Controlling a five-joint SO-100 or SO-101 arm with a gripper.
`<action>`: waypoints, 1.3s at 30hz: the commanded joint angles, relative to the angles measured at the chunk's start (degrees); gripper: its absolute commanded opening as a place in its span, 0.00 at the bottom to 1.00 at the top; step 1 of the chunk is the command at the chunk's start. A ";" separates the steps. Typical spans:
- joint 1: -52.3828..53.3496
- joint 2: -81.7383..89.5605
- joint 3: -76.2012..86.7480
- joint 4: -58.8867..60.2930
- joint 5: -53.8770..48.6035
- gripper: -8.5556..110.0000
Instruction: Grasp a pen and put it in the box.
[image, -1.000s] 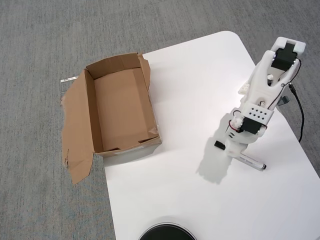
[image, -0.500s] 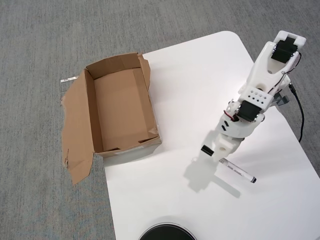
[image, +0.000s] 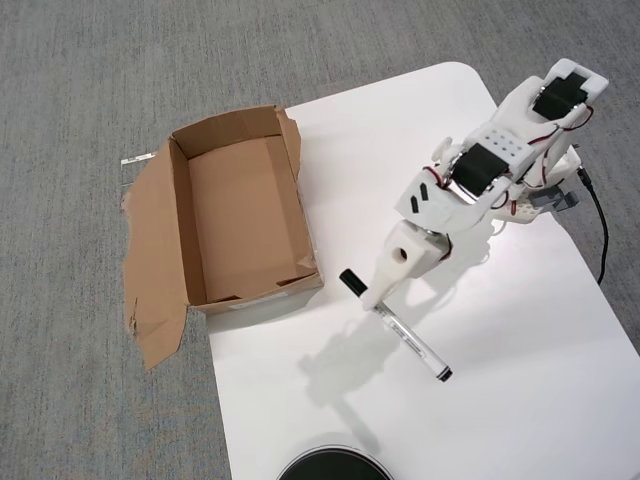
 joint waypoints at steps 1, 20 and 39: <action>5.84 1.67 -9.01 -0.53 -3.56 0.08; 24.48 -7.56 -24.04 -0.62 -17.27 0.08; 33.44 -34.54 -47.24 -0.53 -16.48 0.08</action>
